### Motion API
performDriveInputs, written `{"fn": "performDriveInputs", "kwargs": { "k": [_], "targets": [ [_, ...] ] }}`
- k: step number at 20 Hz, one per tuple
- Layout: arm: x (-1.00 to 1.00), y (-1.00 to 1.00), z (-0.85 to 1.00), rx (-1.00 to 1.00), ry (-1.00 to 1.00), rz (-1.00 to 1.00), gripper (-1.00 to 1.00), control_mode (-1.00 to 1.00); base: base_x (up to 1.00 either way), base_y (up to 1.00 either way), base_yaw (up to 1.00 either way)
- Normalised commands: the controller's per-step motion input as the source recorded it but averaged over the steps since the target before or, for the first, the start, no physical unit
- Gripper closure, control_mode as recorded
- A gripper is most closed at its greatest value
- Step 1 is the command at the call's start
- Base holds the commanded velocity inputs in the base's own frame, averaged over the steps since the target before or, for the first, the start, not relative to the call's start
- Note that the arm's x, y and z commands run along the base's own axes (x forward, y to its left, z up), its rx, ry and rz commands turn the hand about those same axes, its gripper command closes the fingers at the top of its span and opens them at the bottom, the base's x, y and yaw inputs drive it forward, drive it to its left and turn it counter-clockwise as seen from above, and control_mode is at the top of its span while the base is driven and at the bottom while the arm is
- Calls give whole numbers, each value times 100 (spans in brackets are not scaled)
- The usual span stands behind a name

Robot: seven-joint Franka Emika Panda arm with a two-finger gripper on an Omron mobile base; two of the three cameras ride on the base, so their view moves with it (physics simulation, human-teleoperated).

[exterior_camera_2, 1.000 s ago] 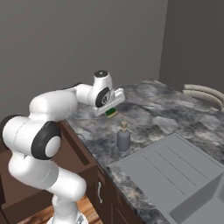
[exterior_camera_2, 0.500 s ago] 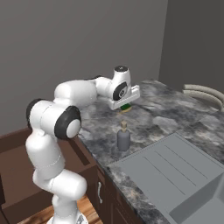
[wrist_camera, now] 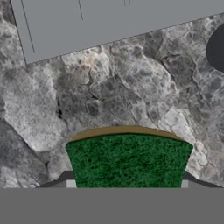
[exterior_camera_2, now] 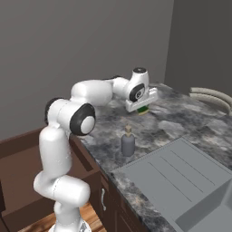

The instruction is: Restock the sink supplies by placing the sponge and soap dispenser on the counter and next to the sink. Make sure the soap dispenser is upright.

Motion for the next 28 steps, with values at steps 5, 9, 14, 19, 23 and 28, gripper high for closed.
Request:
{"fn": "performDriveInputs", "kwargs": {
  "k": [5, 9, 14, 19, 23, 28],
  "targets": [
    [13, -57, -36, 0, 0, -1, 100, -100, 0, 0, 0],
    [1, -58, -36, 1, 0, 0, 100, -100, 0, 0, 0],
    [0, -45, -32, 2, 0, 0, 100, -100, 0, 0, 0],
    [-1, -2, -32, 0, 0, 0, 100, -100, 0, 0, 0],
    [-3, 1, -32, 1, 3, 0, 100, -100, 0, 0, 0],
    [-17, -3, -3, 8, 8, -1, 100, -100, 0, 0, 0]
  ]
}}
